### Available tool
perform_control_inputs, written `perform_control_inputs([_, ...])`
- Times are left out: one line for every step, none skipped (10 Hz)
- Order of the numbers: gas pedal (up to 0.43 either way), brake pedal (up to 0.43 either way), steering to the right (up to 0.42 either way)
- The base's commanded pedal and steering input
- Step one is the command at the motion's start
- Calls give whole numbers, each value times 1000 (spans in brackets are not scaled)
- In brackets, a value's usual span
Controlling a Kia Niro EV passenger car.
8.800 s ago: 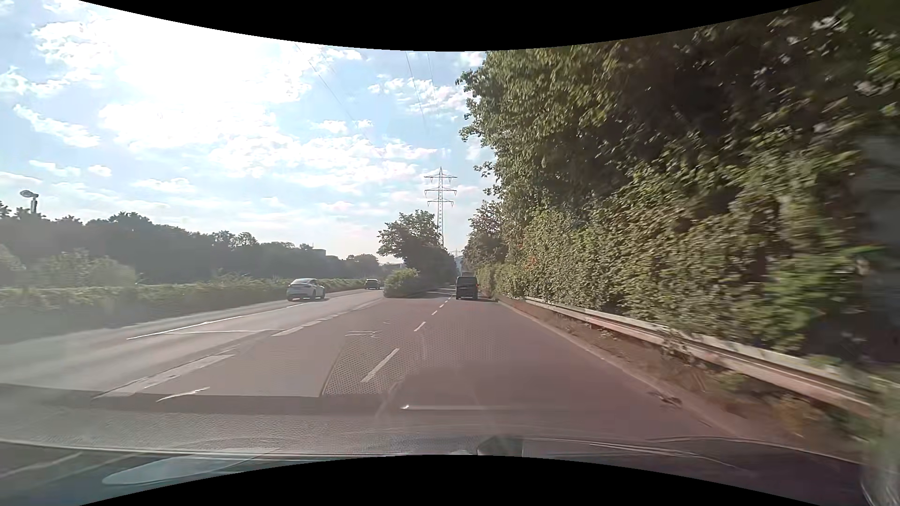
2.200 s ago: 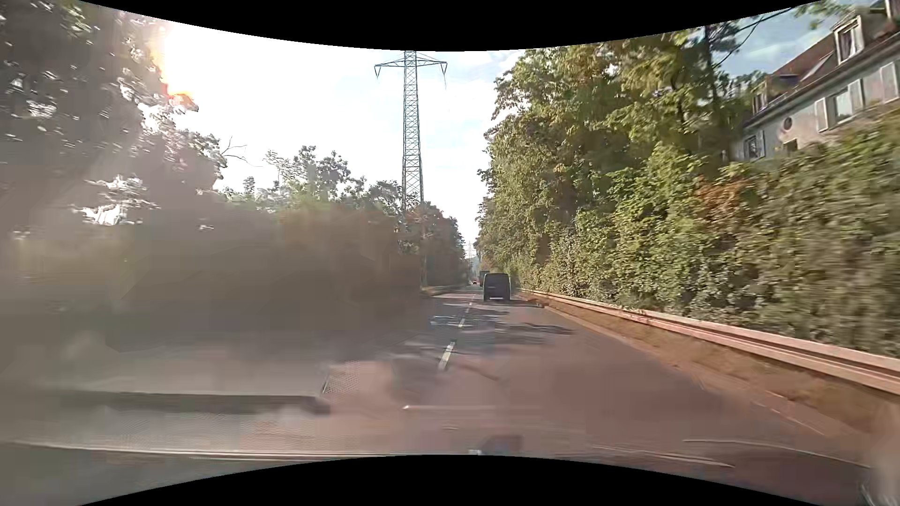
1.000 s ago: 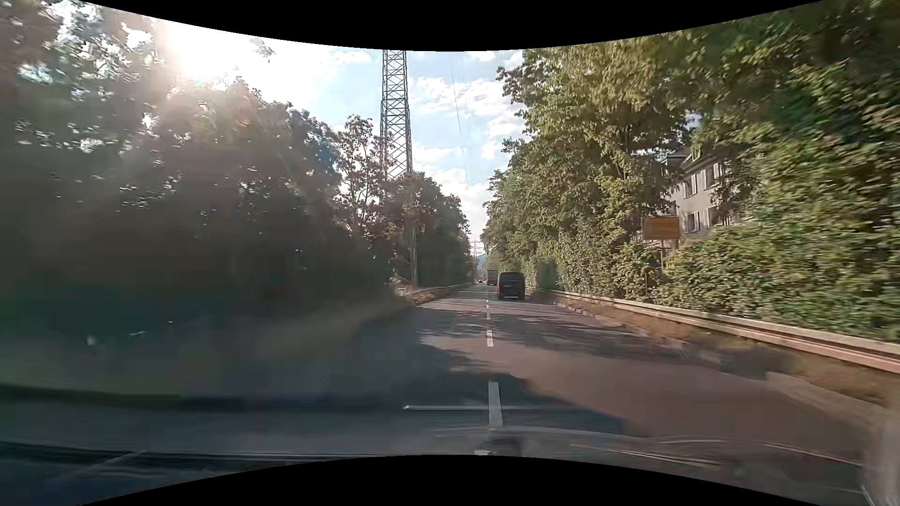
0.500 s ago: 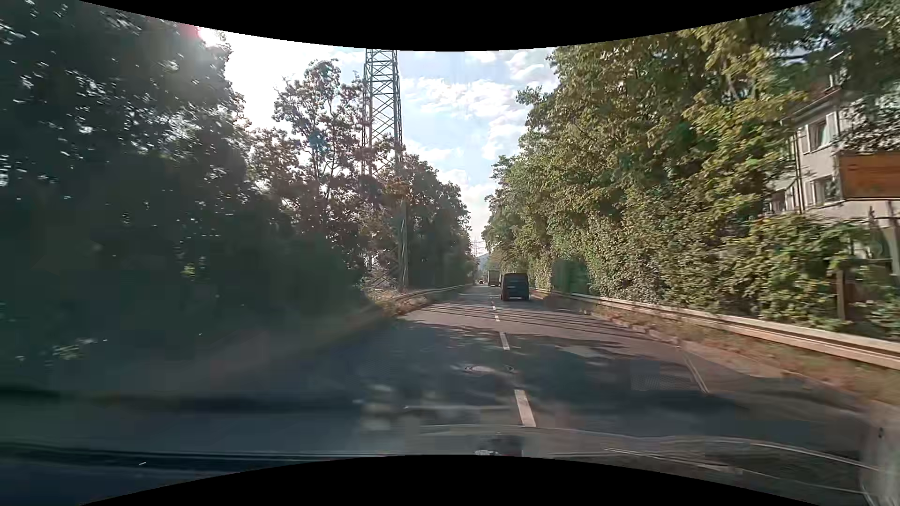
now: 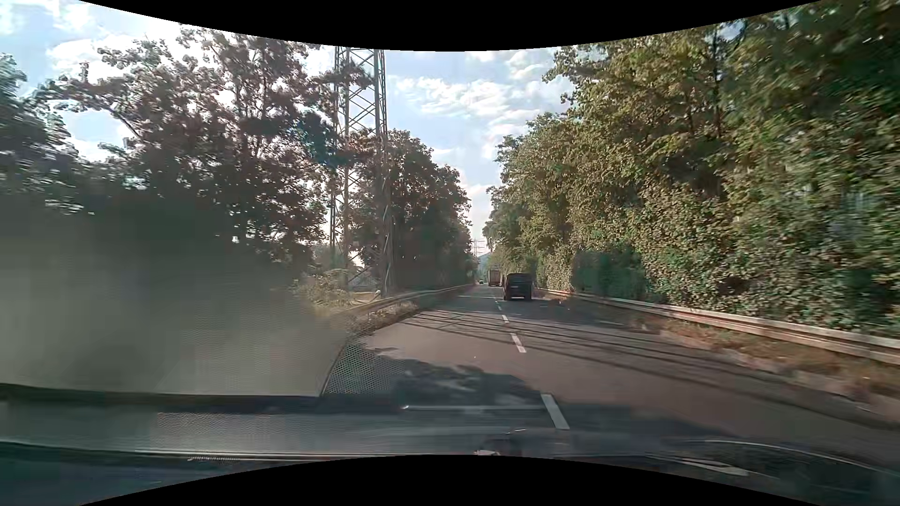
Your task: Follow the waypoints while adhering to traffic rules and regulations
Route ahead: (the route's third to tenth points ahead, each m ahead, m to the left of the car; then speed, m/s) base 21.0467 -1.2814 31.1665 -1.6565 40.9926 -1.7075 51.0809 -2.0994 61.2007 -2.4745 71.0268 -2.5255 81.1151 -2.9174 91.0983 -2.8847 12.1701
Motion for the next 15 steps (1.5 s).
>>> perform_control_inputs([0,0,5])
perform_control_inputs([0,0,6])
perform_control_inputs([8,0,6])
perform_control_inputs([8,0,6])
perform_control_inputs([28,0,6])
perform_control_inputs([47,0,6])
perform_control_inputs([59,0,6])
perform_control_inputs([67,0,6])
perform_control_inputs([67,0,6])
perform_control_inputs([79,0,8])
perform_control_inputs([79,0,8])
perform_control_inputs([79,0,9])
perform_control_inputs([79,0,9])
perform_control_inputs([79,0,9])
perform_control_inputs([87,0,9])
